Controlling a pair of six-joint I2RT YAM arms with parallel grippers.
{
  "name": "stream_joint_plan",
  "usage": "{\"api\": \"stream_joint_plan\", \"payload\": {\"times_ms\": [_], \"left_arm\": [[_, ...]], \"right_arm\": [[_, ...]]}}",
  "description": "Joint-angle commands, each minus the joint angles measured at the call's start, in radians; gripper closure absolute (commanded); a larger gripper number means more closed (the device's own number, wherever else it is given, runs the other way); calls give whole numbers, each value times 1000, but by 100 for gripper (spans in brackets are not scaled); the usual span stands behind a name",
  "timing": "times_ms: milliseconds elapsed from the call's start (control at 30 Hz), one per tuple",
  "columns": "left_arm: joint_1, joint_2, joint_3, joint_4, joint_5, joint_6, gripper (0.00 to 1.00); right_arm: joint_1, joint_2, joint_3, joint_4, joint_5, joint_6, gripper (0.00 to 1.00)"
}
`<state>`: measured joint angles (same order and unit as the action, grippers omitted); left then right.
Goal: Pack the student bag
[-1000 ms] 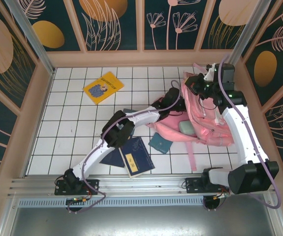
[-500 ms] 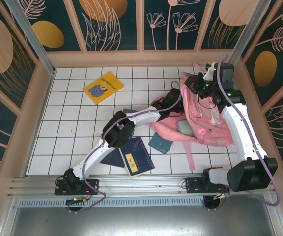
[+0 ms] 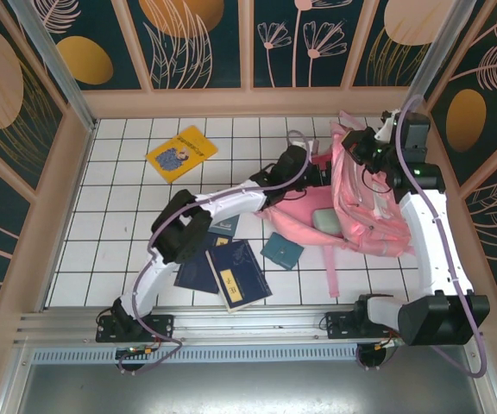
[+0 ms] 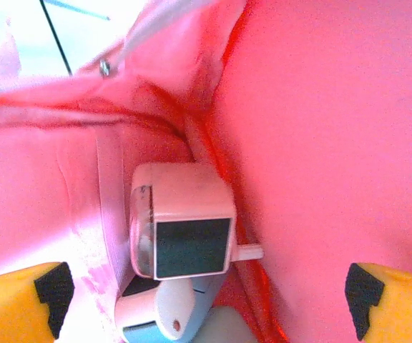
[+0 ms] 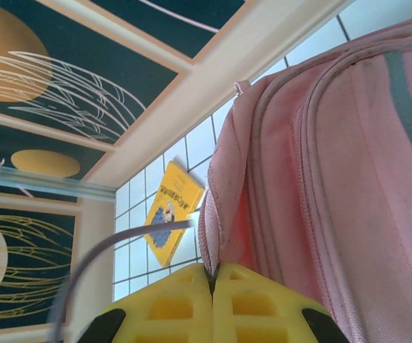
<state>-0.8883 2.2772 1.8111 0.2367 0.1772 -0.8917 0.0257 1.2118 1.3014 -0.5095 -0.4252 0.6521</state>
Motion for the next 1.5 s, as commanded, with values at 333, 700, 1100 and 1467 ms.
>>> {"api": "stream_joint_plan", "payload": {"times_ms": [333,700,1100,1467], "left_arm": [[52,-502,-406,-139,-322,69,2],[100,-689,-549,-743,-400,-76,4],[156,-927,-929,-751,-264,-170,8],[156,-1016,-1133,-601,-68,-243,24]], "right_arm": [[-12,-44,63,-49,402,-98,100],[28,36,90,-52,364,-116,100],[198,66,-84,-29,338,-158,100],[217,73,-165,-14,279,-175,100]]}}
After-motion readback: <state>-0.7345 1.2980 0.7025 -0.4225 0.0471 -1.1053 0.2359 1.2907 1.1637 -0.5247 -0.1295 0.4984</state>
